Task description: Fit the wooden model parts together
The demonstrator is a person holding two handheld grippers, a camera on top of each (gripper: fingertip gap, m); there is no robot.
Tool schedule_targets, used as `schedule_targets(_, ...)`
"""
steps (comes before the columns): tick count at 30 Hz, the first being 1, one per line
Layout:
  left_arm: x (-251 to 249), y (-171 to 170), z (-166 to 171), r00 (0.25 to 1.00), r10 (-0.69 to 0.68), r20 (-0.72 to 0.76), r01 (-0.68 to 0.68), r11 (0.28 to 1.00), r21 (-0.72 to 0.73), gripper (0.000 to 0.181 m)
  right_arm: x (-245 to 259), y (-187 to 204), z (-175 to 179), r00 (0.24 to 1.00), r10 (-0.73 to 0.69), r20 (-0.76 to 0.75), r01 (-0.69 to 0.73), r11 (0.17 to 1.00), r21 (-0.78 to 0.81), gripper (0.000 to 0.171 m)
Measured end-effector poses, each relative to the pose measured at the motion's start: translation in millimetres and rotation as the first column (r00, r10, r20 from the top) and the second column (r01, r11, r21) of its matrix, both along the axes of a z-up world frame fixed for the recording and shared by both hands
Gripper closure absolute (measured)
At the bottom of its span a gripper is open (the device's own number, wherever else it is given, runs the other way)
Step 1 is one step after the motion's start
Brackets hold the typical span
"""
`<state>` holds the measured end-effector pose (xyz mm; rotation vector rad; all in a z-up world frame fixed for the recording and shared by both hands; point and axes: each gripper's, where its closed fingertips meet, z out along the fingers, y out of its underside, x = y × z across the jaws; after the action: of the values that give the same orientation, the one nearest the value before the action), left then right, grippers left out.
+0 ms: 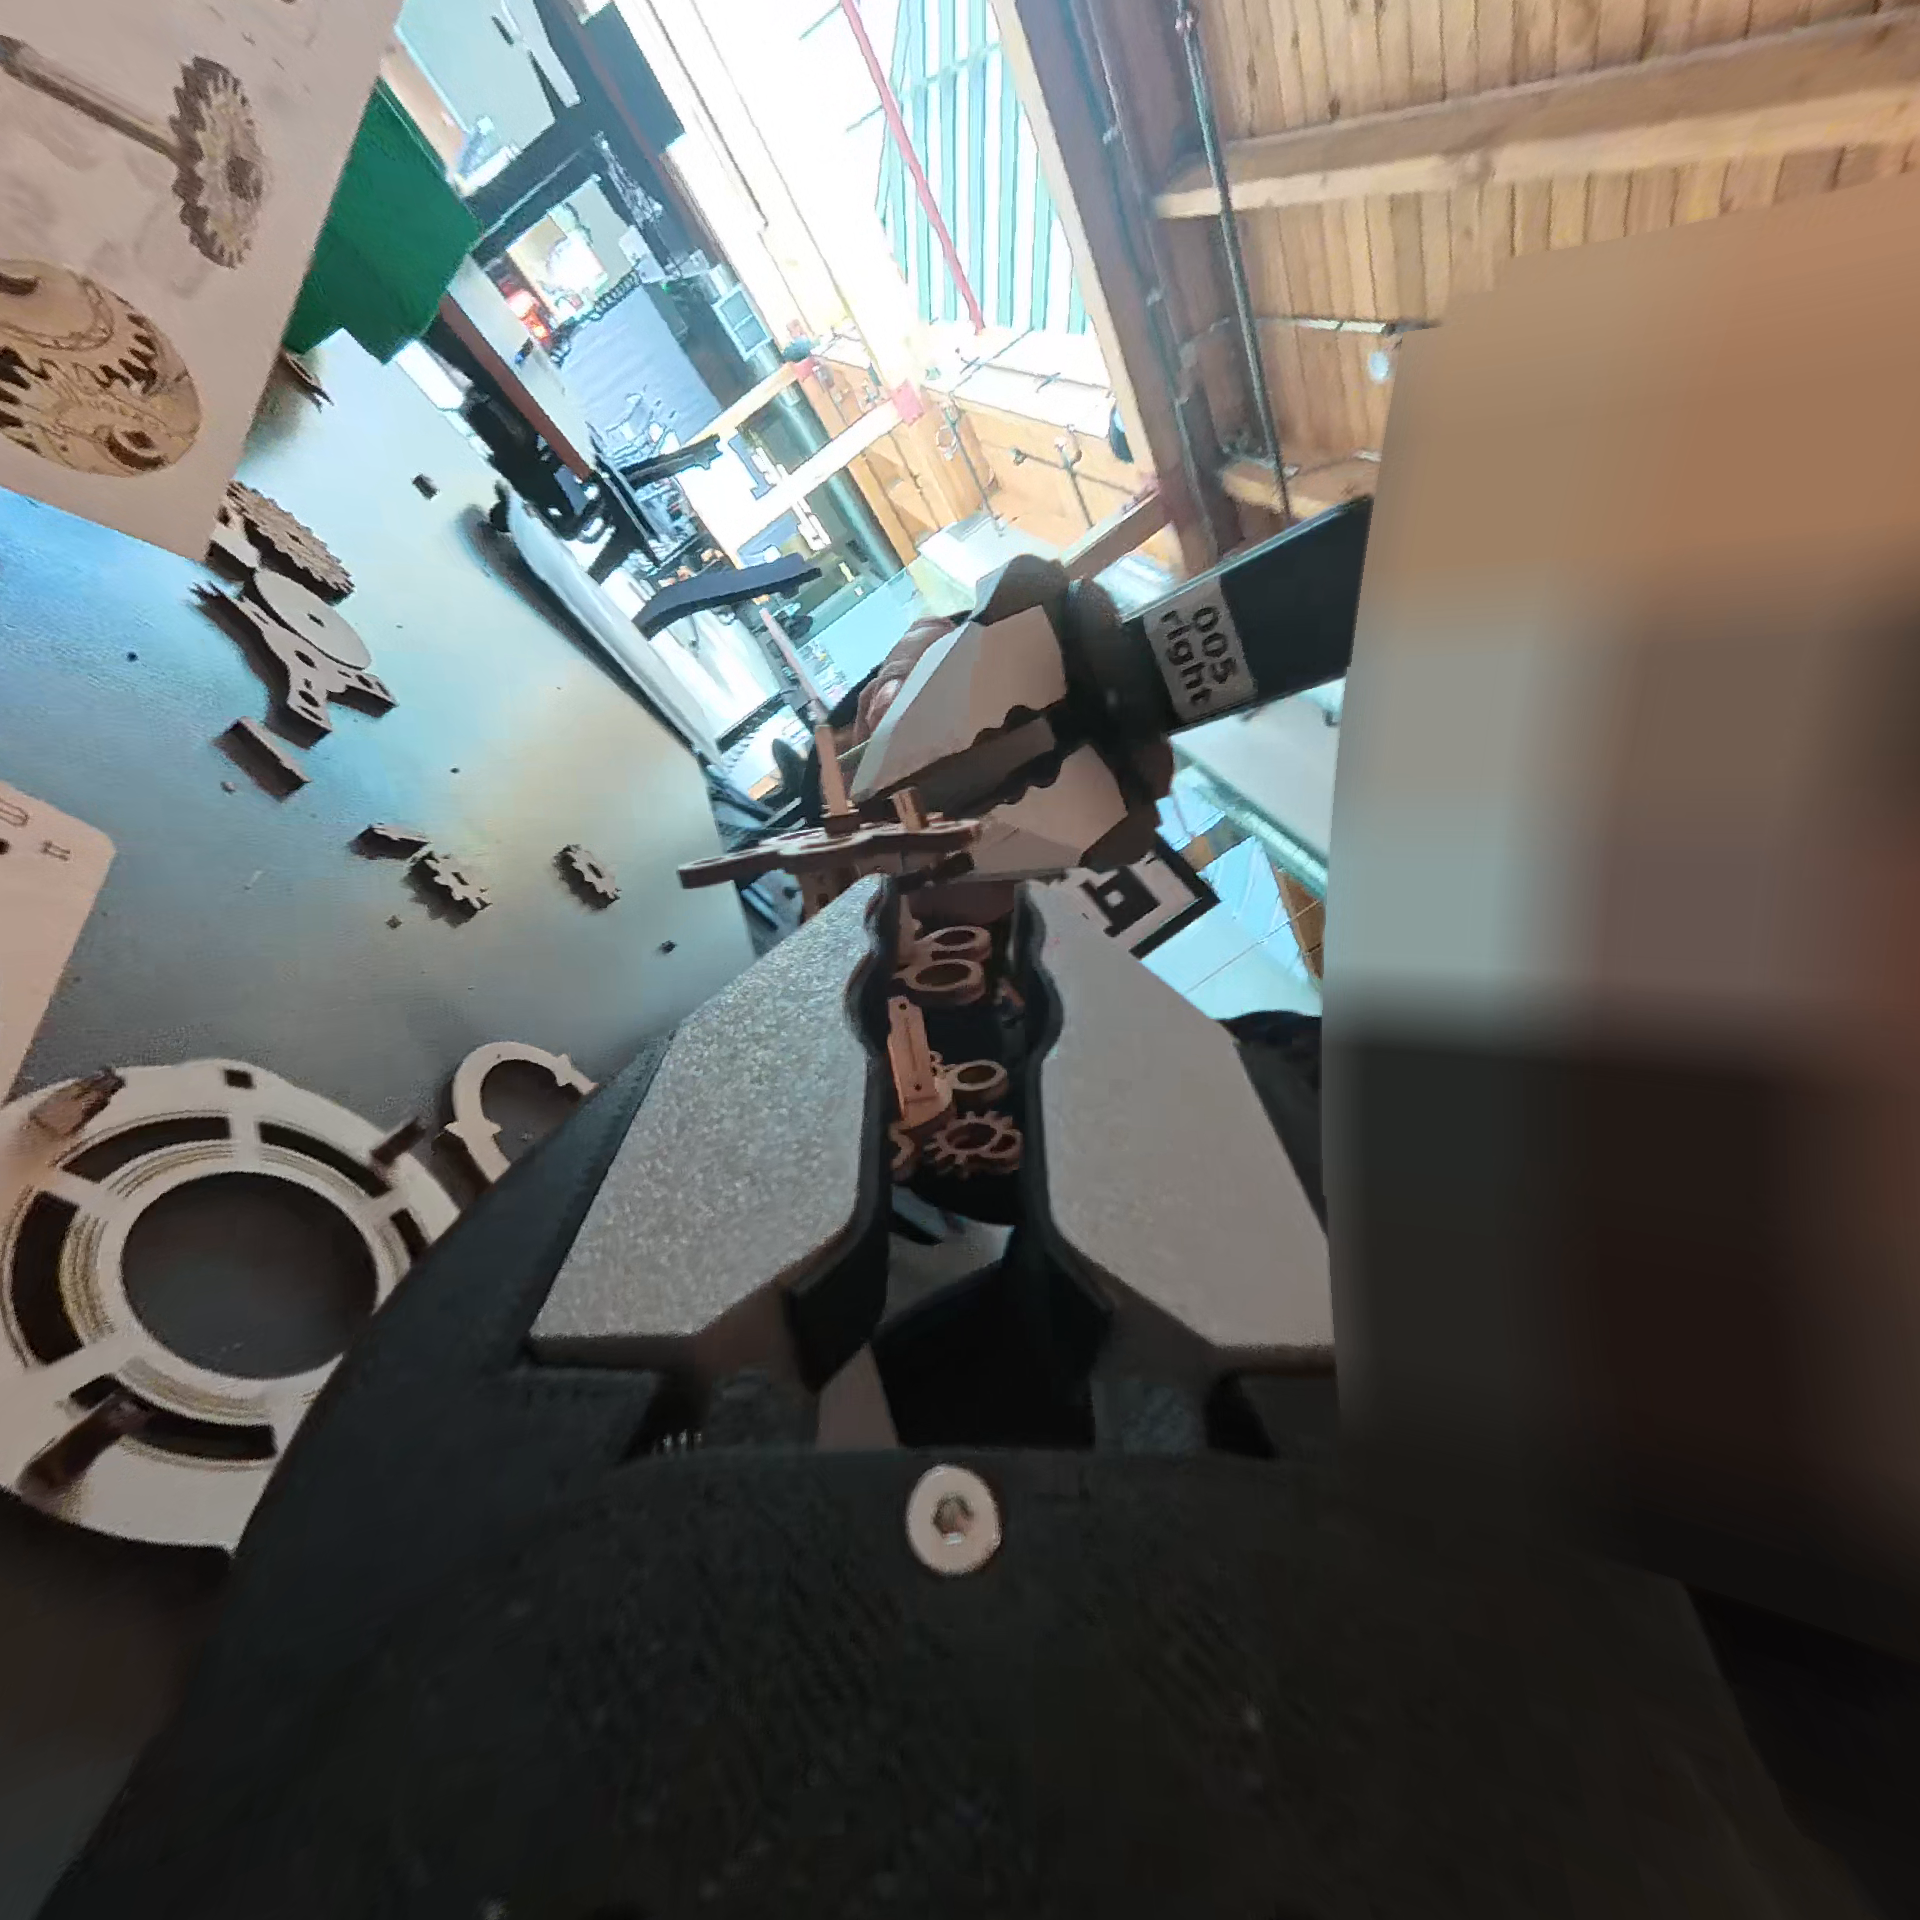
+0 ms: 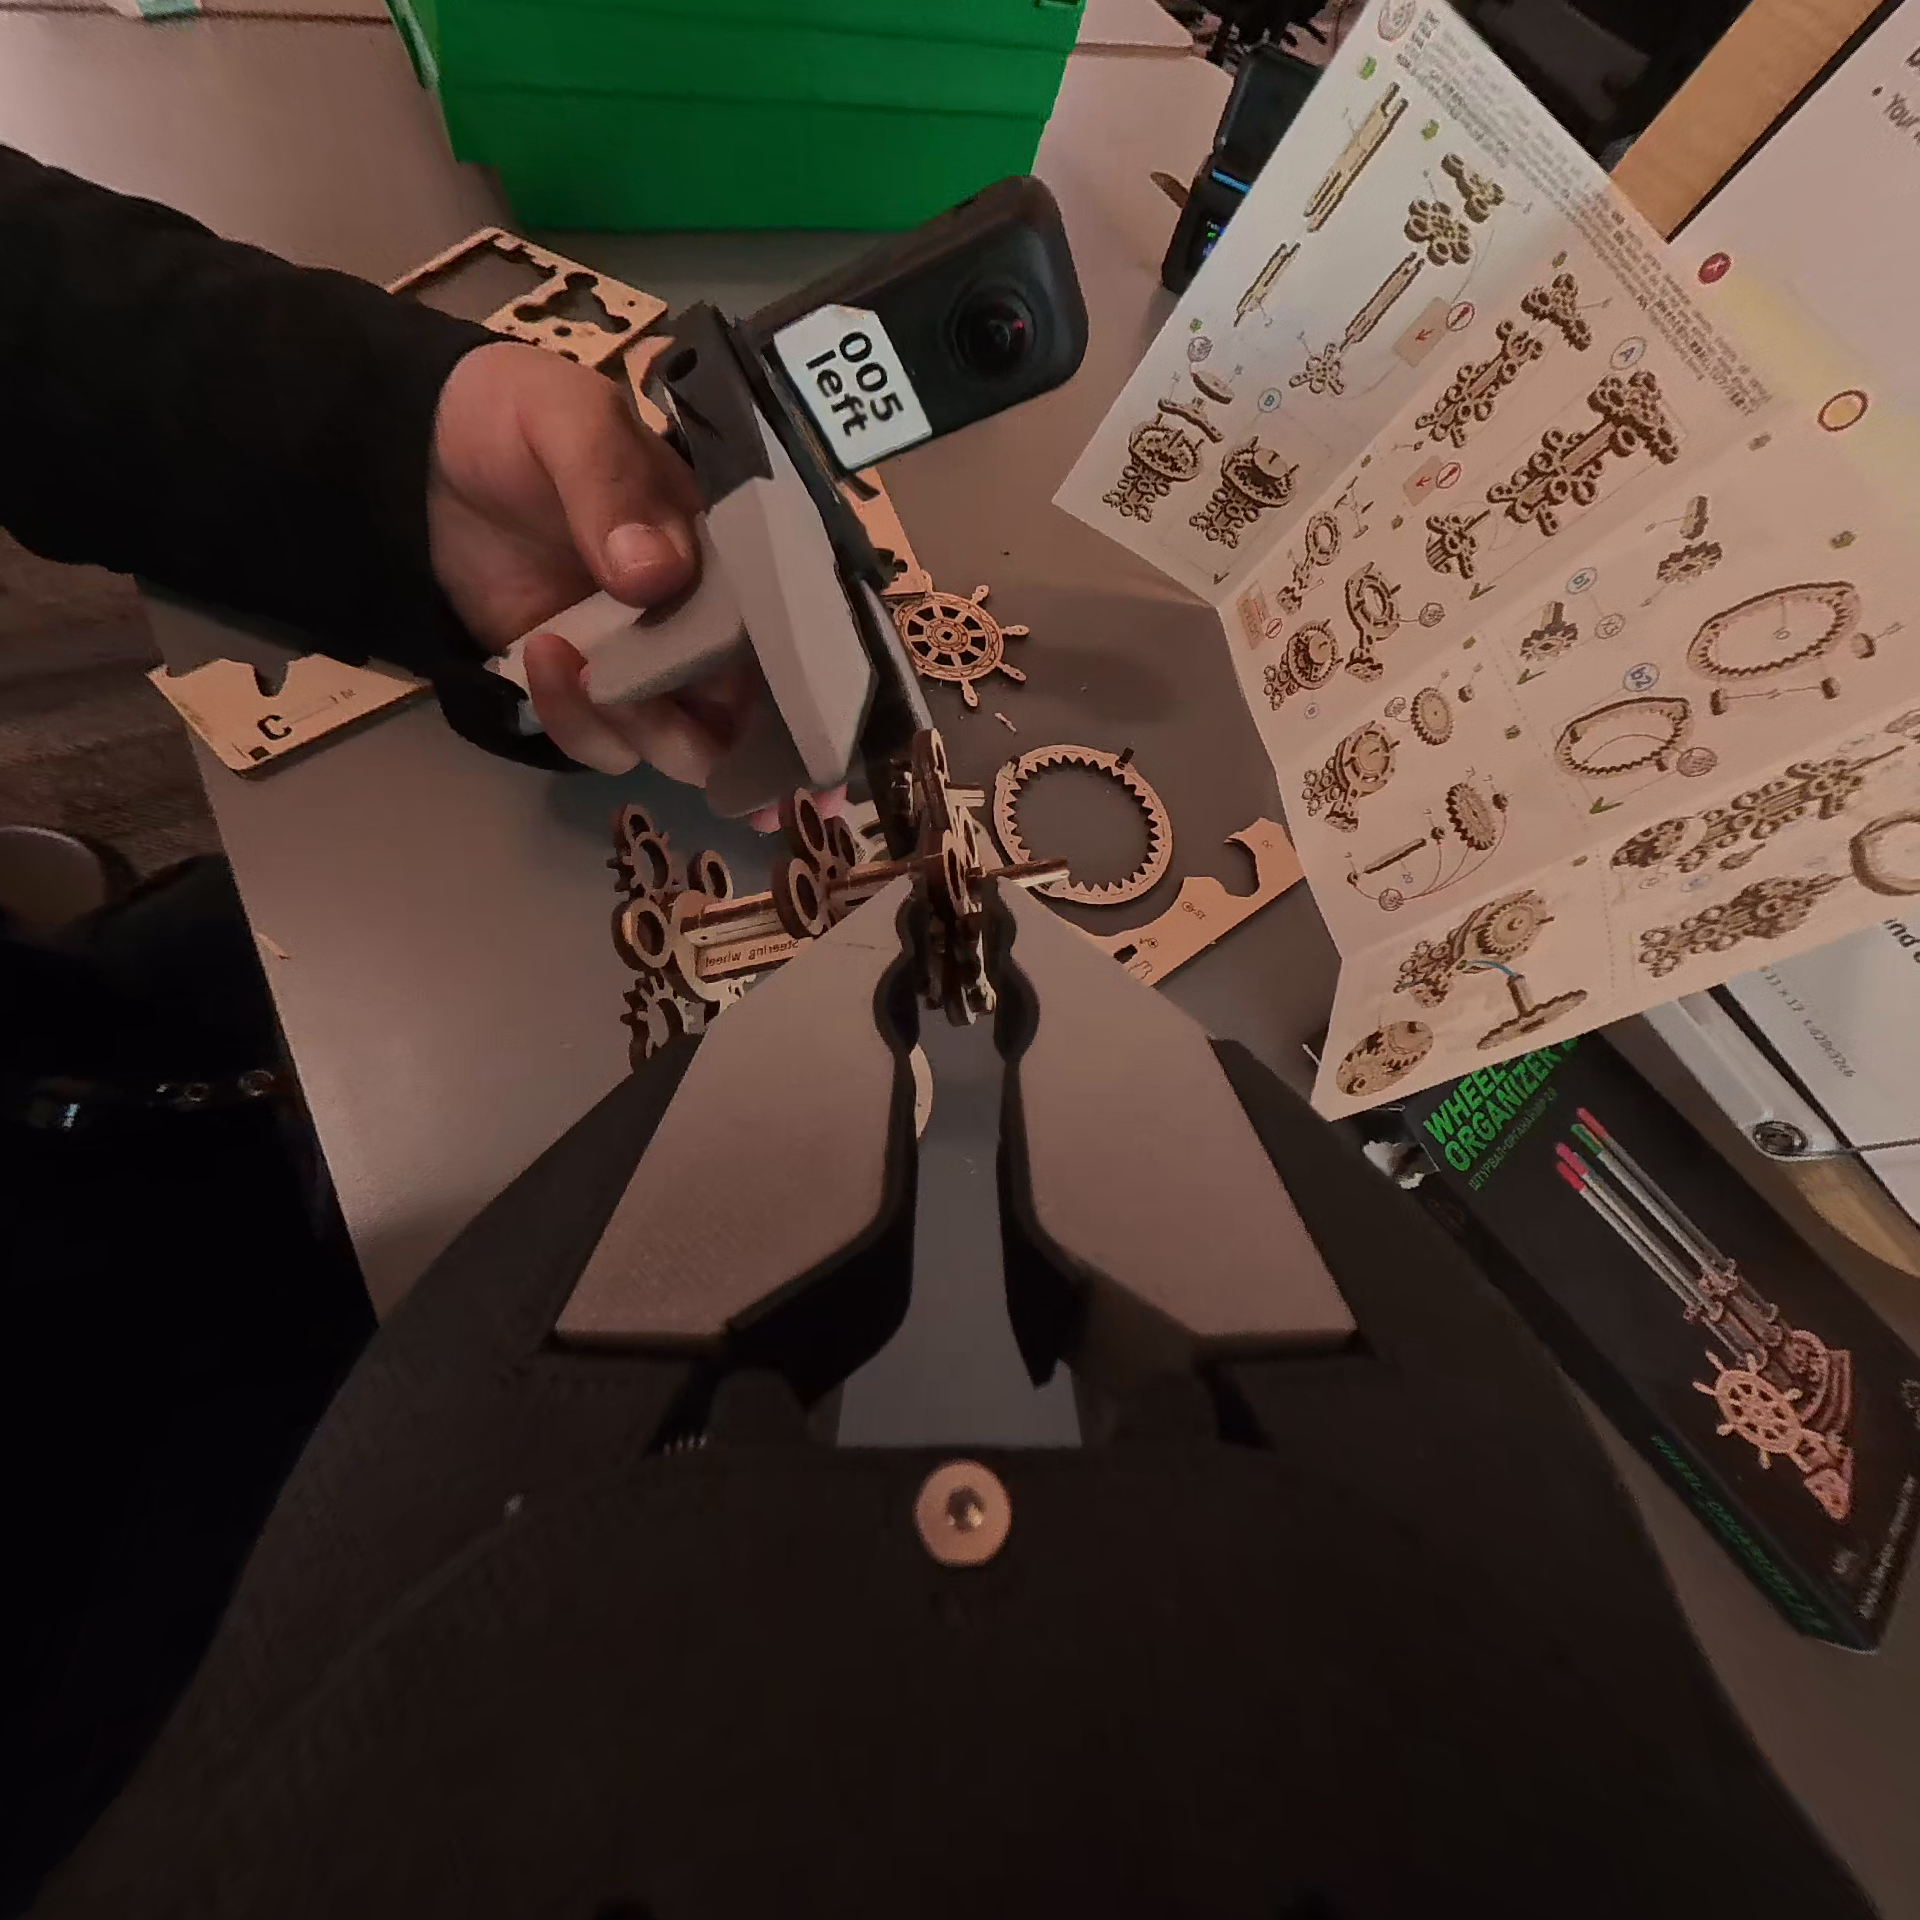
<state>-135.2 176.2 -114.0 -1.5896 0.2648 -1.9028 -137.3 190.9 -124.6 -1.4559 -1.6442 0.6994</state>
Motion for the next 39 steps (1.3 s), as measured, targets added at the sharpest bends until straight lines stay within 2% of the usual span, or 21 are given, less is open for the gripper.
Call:
schedule_targets(1,-0.1,0.3,-1.1,1.0,0.008,-0.016,-0.008,1.0,0.014,0.166,-0.5,-0.4,0.6,1.0,-0.003,0.0,0.003,1.0,0.023,0.165)
schedule_targets(4,-1.3,1.0,-2.5,0.999,0.022,-0.032,-0.021,0.999,0.037,0.176,-2.1,-3.2,3.8,1.0,0.0,-0.011,0.001,0.996,0.088,0.166)
schedule_targets(9,-0.1,-5.9,-3.0,0.998,0.008,-0.059,-0.002,0.994,0.105,0.178,-1.6,-9.9,8.5,0.998,0.043,-0.035,-0.038,0.992,0.117,0.166)
schedule_targets(13,-0.6,-11.5,-3.2,0.997,-0.013,-0.079,0.025,0.987,0.158,0.178,3.5,-18.5,24.1,0.988,0.103,-0.111,-0.099,0.994,0.041,0.161)
schedule_targets(17,3.2,-20.2,-2.4,0.995,-0.061,-0.085,0.077,0.976,0.206,0.178,14.6,-15.5,41.9,0.971,0.113,-0.211,-0.136,0.986,-0.099,0.159)
schedule_targets(24,8.8,-24.1,-2.0,0.992,-0.119,-0.044,0.124,0.979,0.159,0.178,17.9,-12.8,40.8,0.955,0.121,-0.272,-0.219,0.905,-0.364,0.152)
schedule_targets(39,14.2,-26.5,-1.2,0.989,-0.15,-0.012,0.15,0.982,0.116,0.178,6.6,-19.4,25.0,0.95,0.162,-0.268,-0.279,0.825,-0.492,0.153)
